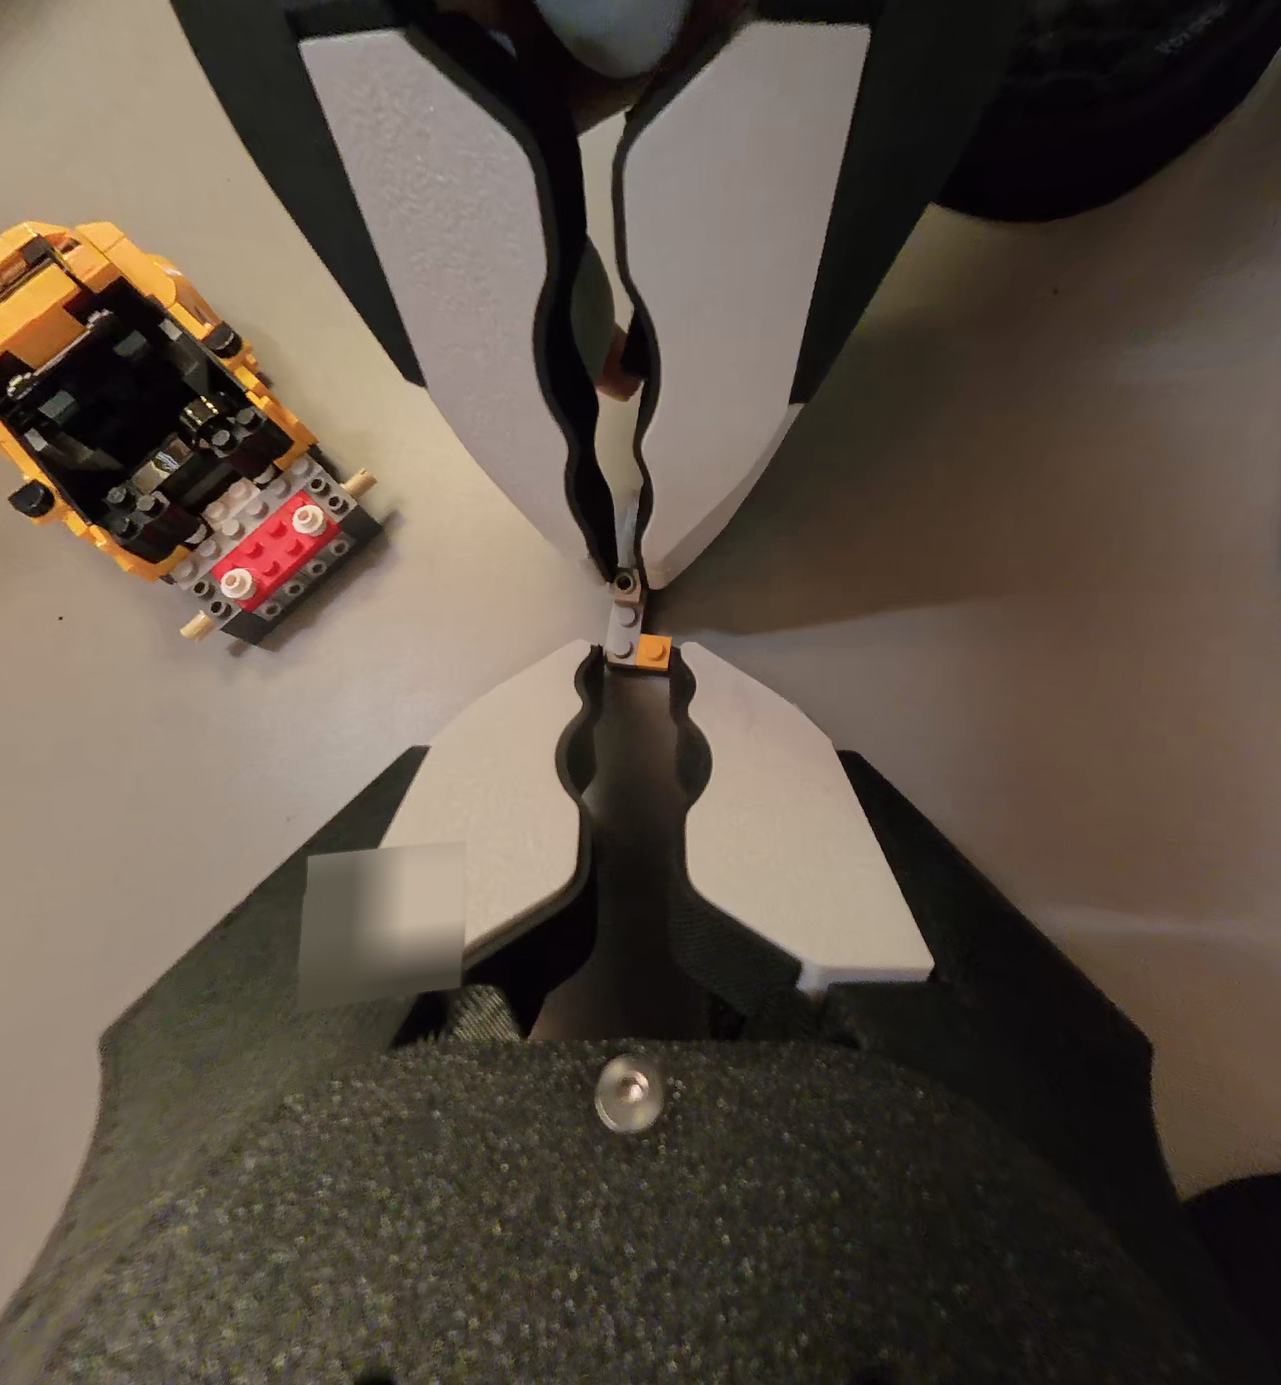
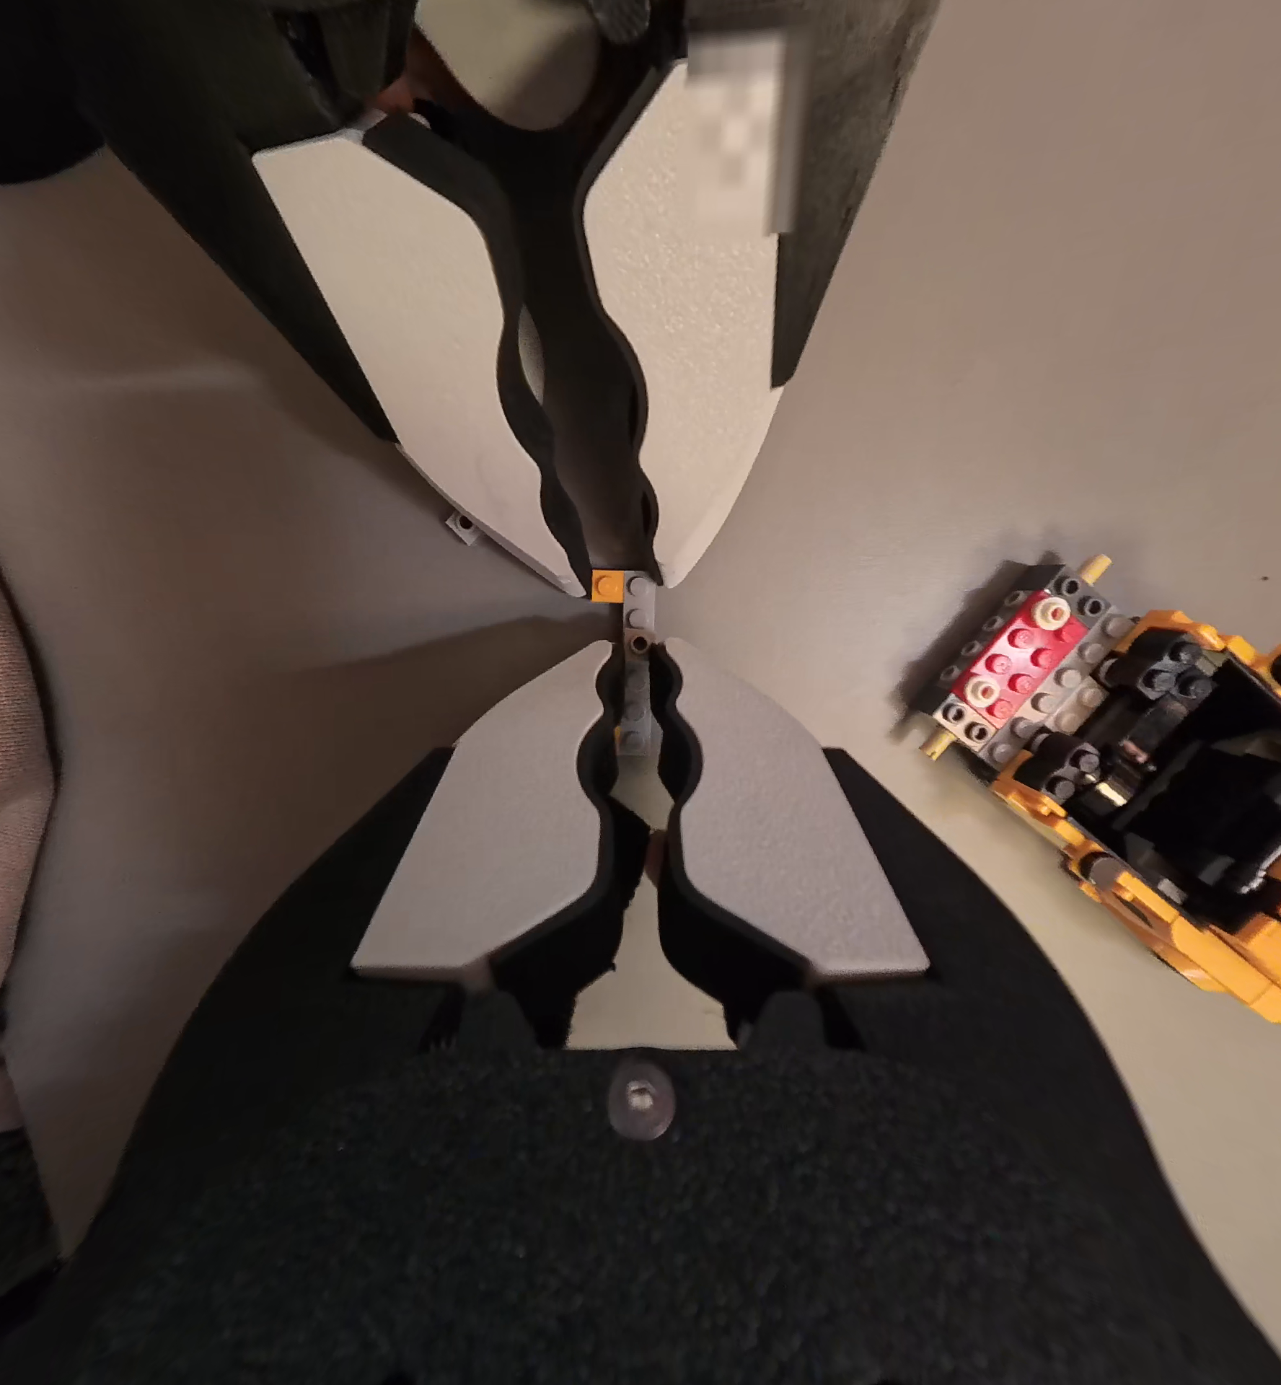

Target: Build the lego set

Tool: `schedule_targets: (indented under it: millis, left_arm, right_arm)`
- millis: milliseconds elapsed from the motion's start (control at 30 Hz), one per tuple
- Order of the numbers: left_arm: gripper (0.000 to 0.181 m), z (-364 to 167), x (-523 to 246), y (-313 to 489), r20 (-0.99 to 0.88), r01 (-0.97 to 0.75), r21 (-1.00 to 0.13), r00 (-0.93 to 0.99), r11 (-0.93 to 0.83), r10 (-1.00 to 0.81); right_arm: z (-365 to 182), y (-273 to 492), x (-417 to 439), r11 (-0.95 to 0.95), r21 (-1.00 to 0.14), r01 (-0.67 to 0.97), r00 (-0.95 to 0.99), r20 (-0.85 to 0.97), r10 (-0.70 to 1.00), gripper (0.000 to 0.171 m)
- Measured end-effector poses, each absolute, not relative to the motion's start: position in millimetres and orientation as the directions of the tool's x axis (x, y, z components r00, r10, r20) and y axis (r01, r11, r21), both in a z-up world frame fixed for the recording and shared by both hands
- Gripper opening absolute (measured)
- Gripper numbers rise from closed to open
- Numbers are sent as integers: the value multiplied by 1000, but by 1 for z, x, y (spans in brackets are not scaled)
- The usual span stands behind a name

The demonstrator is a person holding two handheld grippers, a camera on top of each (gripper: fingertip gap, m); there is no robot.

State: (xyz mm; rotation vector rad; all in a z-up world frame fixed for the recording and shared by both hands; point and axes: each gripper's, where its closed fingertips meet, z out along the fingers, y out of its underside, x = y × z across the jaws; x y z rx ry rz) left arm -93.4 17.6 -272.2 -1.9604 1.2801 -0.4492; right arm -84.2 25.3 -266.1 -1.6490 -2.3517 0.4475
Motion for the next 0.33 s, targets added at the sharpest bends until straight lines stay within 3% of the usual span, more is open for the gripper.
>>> schedule_targets:
  millis: [333]
  left_arm:
    - [16, -272, -93, 17, -104, -634, -739, 440, -226, -892]
  right_arm:
    - [-266, 25, -83, 269, -429, 862, -332, -78, 940, 7]
